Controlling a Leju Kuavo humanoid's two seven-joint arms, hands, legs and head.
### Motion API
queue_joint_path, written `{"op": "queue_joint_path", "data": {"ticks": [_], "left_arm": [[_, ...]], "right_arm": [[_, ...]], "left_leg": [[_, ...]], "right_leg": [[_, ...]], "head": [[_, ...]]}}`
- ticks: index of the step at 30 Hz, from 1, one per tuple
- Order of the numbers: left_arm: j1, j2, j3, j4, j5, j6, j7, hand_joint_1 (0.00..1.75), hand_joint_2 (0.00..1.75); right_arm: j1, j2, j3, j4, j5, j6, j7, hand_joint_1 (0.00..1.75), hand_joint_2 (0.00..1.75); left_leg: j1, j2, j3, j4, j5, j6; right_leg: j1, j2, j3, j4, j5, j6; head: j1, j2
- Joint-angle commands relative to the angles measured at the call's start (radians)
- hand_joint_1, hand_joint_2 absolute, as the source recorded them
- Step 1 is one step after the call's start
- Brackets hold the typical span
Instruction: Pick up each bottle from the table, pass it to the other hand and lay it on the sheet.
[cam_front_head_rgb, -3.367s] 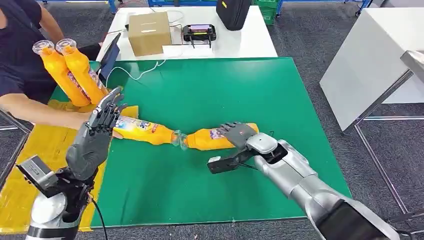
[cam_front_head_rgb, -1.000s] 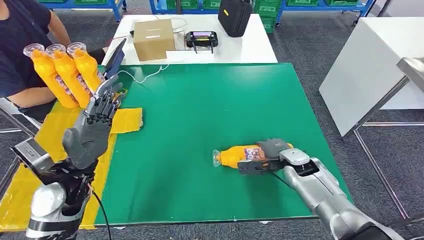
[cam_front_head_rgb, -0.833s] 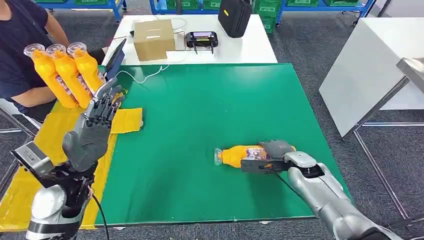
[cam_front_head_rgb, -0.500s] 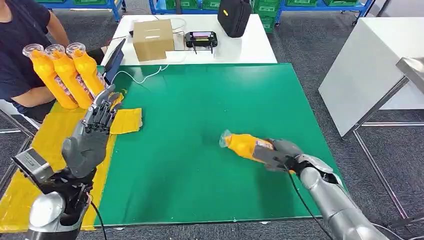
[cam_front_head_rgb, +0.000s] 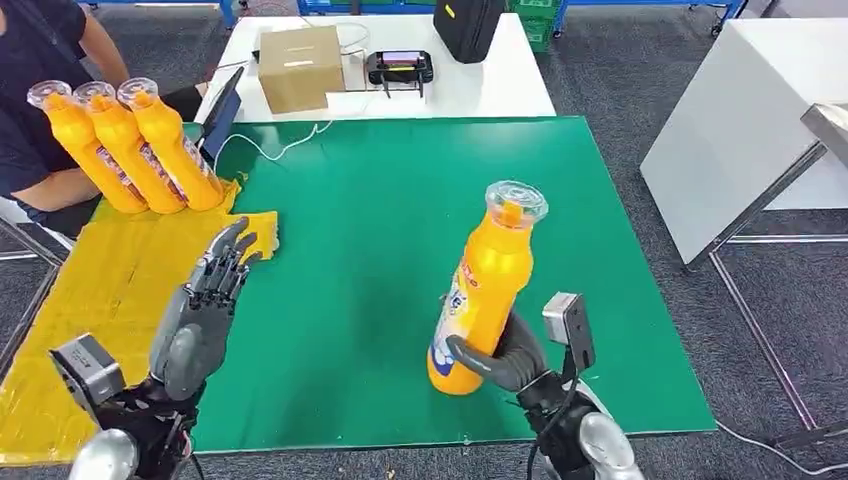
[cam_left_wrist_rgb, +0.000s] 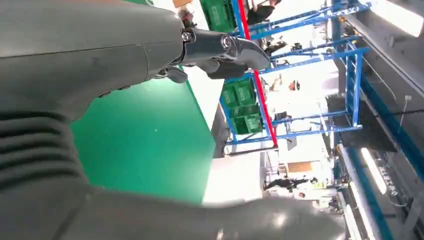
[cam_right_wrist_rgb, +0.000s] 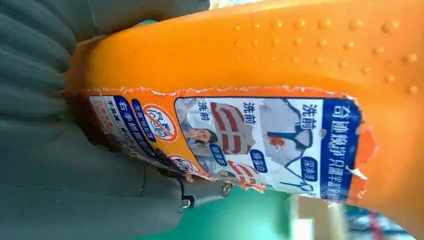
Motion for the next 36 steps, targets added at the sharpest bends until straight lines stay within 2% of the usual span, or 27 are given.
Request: {"op": "queue_joint_path", "data": {"ticks": [1,6,14,23,32,36], "left_arm": [[-0.014,-0.031,-0.107,-0.010,0.019,0.017,-0.002,0.00,1.75],[-0.032,-0.017,-0.140,-0.003,0.041,-0.011,-0.005,0.00,1.75],[-0.032,-0.017,-0.140,-0.003,0.041,-0.011,-0.005,0.00,1.75],[-0.058,0.020,-0.204,0.013,0.026,-0.091,0.016,0.00,1.75],[-0.058,0.021,-0.205,0.013,0.026,-0.093,0.016,0.00,1.75],[-0.064,0.044,-0.227,0.007,-0.028,-0.128,0.001,0.00,1.75]], "right_arm": [[-0.093,-0.046,0.204,-0.056,0.019,0.021,-0.020,1.75,1.75],[-0.139,-0.072,0.281,-0.022,0.029,0.038,-0.019,1.75,1.75],[-0.139,-0.072,0.281,-0.022,0.029,0.038,-0.019,1.75,1.75],[-0.240,-0.083,0.403,0.005,-0.003,0.097,0.010,1.75,1.75],[-0.242,-0.084,0.406,0.005,-0.006,0.098,0.012,1.75,1.75],[-0.265,-0.091,0.437,0.010,-0.023,0.116,0.026,1.75,1.75]], "left_leg": [[0.000,0.001,-0.001,0.001,-0.001,0.000],[0.000,-0.001,-0.001,0.000,0.000,-0.001],[-0.001,-0.001,0.000,0.000,0.000,0.000],[-0.001,0.000,-0.001,0.000,0.000,0.000],[-0.001,0.000,0.000,0.000,0.000,0.000],[0.000,-0.001,-0.001,0.000,0.000,-0.001]], "right_leg": [[0.000,0.006,-0.001,0.001,0.000,-0.001],[0.000,0.005,-0.001,0.000,0.000,-0.002],[-0.001,0.003,-0.001,0.000,0.000,-0.001],[-0.001,0.004,-0.001,0.000,0.001,-0.001],[-0.001,0.003,-0.001,0.000,0.000,-0.001],[-0.001,0.005,-0.001,0.000,0.000,-0.002]], "head": [[0.001,0.000],[0.000,0.000],[0.000,0.000],[0.000,0.000],[0.000,0.000],[0.000,0.000]]}}
